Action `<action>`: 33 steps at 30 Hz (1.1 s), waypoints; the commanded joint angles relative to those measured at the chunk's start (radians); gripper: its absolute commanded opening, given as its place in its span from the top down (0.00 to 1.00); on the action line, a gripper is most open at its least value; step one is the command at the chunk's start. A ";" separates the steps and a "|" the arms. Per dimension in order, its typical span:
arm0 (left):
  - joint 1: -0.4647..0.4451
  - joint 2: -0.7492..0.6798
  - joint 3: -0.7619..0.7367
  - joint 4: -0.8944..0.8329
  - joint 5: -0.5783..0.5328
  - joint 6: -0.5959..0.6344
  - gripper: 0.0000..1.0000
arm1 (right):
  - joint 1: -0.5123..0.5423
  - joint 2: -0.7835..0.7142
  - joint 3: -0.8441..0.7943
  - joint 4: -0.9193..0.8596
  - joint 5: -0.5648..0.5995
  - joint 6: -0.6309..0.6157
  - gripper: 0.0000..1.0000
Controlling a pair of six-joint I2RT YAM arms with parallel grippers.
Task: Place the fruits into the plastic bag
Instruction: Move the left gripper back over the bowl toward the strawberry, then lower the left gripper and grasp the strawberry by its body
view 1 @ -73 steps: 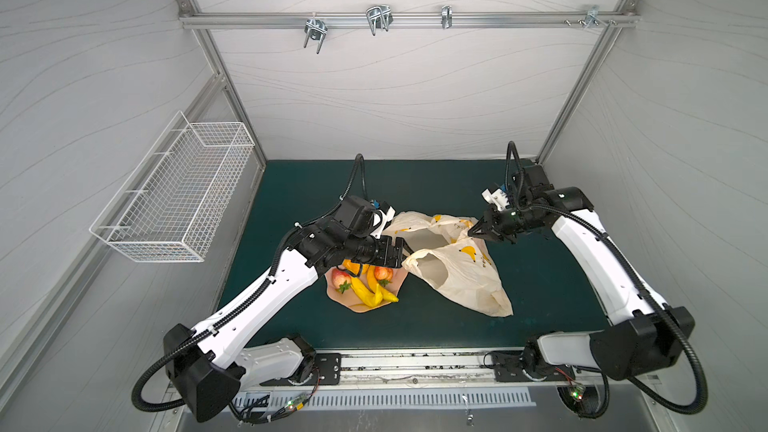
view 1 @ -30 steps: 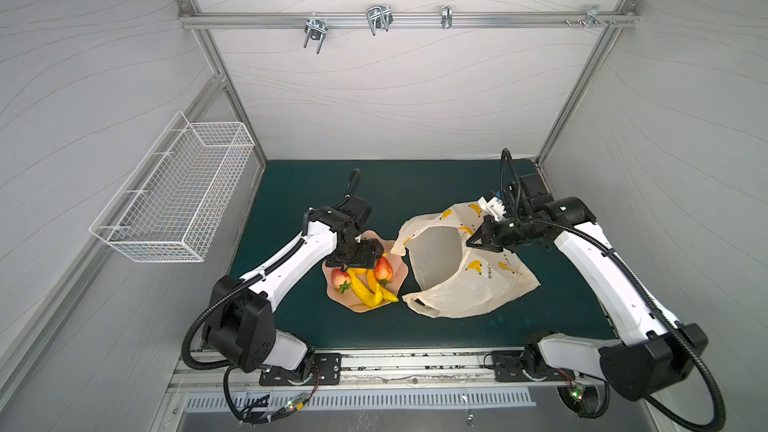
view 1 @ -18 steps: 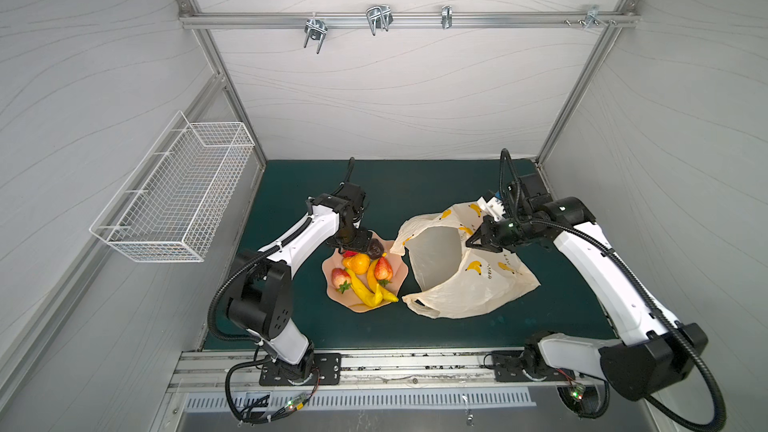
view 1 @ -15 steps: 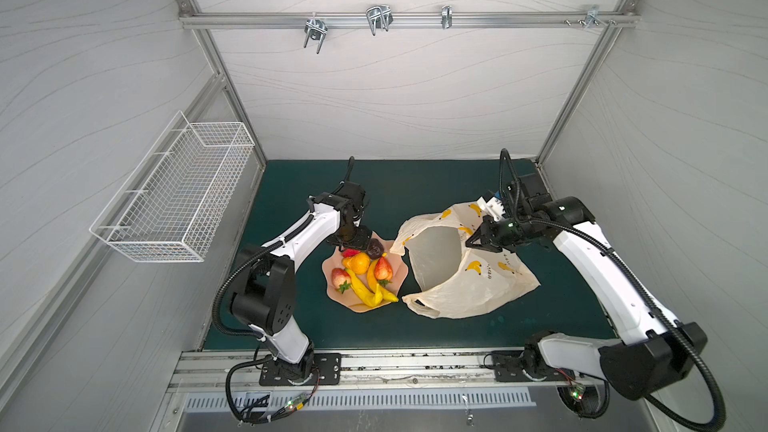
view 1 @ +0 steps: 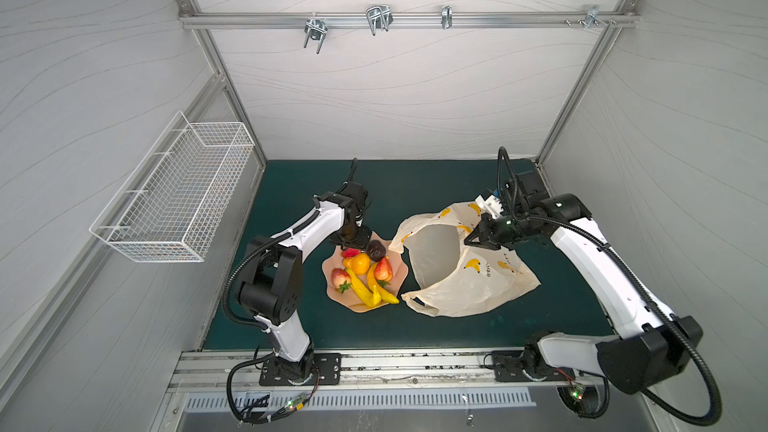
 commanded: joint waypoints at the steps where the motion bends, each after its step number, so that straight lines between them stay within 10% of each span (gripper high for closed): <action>1: 0.005 0.006 0.007 0.008 -0.017 0.007 0.31 | 0.006 0.011 0.025 -0.007 -0.006 -0.001 1.00; 25: 0.018 -0.188 0.052 -0.073 -0.012 -0.032 0.61 | 0.006 0.018 0.055 -0.026 0.005 -0.005 1.00; 33: 0.026 -0.376 0.053 -0.014 0.153 -0.087 0.61 | 0.005 0.019 0.063 -0.028 0.004 -0.003 1.00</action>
